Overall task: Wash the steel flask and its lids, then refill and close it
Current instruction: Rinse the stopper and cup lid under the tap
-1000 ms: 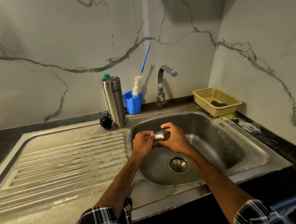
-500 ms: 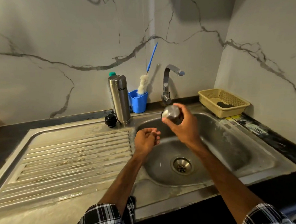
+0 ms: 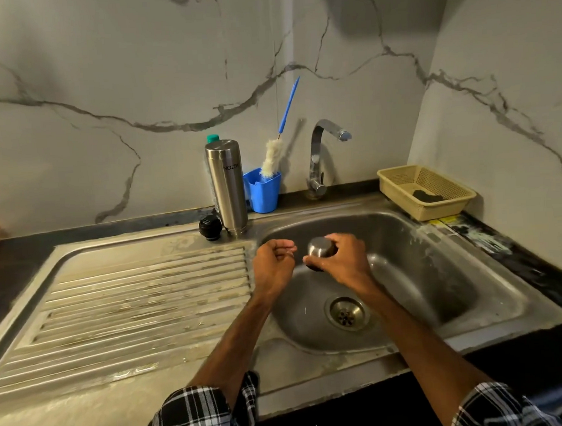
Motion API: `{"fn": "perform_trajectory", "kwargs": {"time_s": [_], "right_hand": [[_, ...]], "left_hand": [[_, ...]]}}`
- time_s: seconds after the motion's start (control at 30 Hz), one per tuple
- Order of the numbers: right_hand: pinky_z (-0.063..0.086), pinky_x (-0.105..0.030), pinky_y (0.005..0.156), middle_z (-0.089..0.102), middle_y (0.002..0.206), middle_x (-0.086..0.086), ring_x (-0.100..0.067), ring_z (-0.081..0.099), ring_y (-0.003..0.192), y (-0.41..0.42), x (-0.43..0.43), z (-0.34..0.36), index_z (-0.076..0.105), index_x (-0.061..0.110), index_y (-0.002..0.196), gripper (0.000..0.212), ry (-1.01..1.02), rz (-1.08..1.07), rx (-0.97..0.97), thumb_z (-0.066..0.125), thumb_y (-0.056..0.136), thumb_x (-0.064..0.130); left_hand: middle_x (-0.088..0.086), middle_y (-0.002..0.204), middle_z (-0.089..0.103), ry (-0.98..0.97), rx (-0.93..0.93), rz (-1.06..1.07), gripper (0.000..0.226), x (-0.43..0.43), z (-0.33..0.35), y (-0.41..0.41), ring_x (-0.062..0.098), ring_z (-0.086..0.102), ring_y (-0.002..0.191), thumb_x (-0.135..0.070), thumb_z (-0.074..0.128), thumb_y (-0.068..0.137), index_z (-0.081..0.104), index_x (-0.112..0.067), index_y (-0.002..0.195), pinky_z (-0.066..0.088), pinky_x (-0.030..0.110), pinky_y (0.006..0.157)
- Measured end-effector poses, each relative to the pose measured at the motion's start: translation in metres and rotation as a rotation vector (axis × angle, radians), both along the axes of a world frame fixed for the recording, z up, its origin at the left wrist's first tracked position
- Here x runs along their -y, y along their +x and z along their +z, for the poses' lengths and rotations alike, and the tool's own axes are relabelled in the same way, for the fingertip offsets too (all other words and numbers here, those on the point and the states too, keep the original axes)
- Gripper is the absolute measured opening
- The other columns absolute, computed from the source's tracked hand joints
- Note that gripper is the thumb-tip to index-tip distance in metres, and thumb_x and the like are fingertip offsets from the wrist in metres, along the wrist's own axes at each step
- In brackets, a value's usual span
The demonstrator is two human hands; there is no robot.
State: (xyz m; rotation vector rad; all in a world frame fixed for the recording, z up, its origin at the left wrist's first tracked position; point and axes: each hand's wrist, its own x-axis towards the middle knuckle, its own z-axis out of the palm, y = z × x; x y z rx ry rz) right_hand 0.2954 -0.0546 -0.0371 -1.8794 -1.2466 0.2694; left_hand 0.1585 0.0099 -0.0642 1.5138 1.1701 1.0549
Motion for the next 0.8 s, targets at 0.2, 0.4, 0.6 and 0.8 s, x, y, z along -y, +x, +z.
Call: {"fn": "perform_trajectory", "kwargs": {"time_s": [0.2, 0.4, 0.6, 0.8], "right_hand": [[0.037, -0.003, 0.059, 0.068, 0.112, 0.004, -0.002, 0.059, 0.086, 0.005, -0.005, 0.01, 0.062, 0.017, 0.122, 0.061, 0.018, -0.012, -0.046, 0.089, 0.07, 0.034], [0.05, -0.014, 0.074, 0.068, 0.104, 0.005, -0.01, 0.066, 0.093, -0.007, -0.022, 0.012, 0.064, 0.018, 0.12, 0.066, 0.021, 0.118, -0.117, 0.093, 0.064, 0.034], [0.051, -0.014, 0.075, 0.07, 0.102, 0.007, -0.007, 0.067, 0.093, -0.067, -0.046, 0.023, 0.066, 0.019, 0.115, 0.07, 0.096, 0.294, -0.144, 0.096, 0.055, 0.039], [0.054, -0.025, 0.091, 0.069, 0.117, 0.002, -0.009, 0.065, 0.107, -0.109, -0.066, 0.017, 0.064, 0.015, 0.125, 0.064, 0.111, 0.428, -0.264, 0.083, 0.074, 0.048]], "left_hand": [[-0.003, 0.122, 0.064, 0.096, -0.124, -0.141, 0.054, -0.005, 0.01, -0.007, 0.012, 0.062, 0.109, 0.005, 0.069, 0.08, 0.06, -0.015, 0.128, 0.05, 0.012, 0.077], [0.001, 0.133, 0.06, 0.291, -0.454, -0.35, 0.078, -0.019, 0.019, -0.029, 0.015, 0.059, 0.118, -0.02, 0.087, 0.075, 0.049, -0.015, 0.142, 0.049, 0.025, 0.094], [-0.006, 0.097, 0.072, 0.435, -0.283, -0.052, 0.046, -0.022, 0.022, -0.071, 0.006, 0.068, 0.084, -0.027, 0.087, 0.071, 0.068, -0.016, 0.111, 0.06, 0.034, 0.079], [-0.01, 0.089, 0.073, 0.529, -0.346, 0.142, 0.057, -0.035, 0.025, -0.127, 0.001, 0.065, 0.078, -0.062, 0.082, 0.067, 0.076, -0.022, 0.107, 0.055, 0.027, 0.069]]}}
